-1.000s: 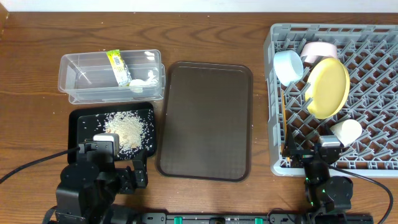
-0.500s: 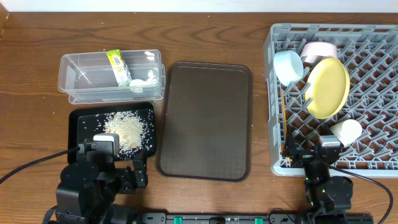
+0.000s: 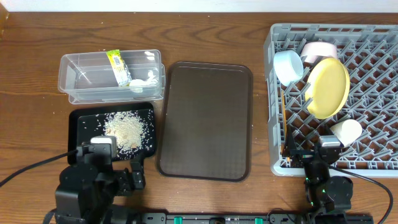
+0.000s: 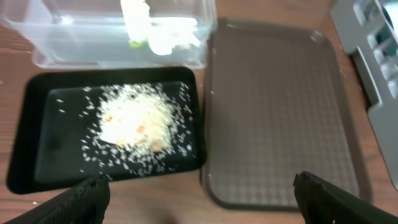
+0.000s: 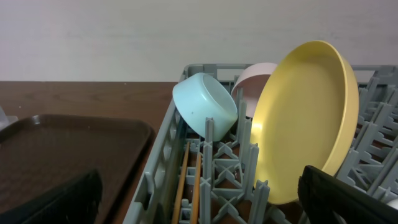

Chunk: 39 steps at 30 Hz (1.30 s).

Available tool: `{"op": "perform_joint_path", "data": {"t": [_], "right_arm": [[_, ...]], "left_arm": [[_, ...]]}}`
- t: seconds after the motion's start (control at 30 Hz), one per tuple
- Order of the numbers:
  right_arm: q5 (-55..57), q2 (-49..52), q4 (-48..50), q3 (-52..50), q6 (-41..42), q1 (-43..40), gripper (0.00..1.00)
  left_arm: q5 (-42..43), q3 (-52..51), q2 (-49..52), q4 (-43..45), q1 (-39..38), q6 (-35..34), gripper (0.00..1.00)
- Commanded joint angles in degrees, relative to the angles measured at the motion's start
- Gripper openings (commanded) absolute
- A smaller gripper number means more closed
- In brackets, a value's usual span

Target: Sort waste into correct bins and load items into the dishwasher rack

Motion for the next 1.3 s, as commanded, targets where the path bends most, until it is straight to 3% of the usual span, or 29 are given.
{"op": "perform_joint_path", "data": {"t": [0.0, 0.5, 0.87, 1.0, 1.27], "right_arm": [[0.6, -0.4, -0.2, -0.1, -0.7, -0.5, 0.99], [0.6, -0.4, -0.2, -0.1, -0.7, -0.5, 0.99], [0.6, -0.4, -0.2, -0.1, -0.7, -0.5, 0.99], [0.6, -0.4, -0.2, -0.1, -0.7, -0.5, 0.99], [0.6, -0.4, -0.2, -0.1, -0.7, -0.5, 0.99]], "left_arm": [[-0.9, -3.3, -2.9, 2.2, 3.0, 0.9, 0.97], [0.6, -34.3, -22.4, 33.2, 10.0, 0.9, 0.97], [0.4, -49.9, -24.9, 63.7, 10.1, 1.0, 0.97], [0.6, -52.9, -24.9, 67.7, 10.1, 4.3, 0.97], [3.2, -52.9, -25.0, 58.2, 10.1, 8.0, 0.97]]}}
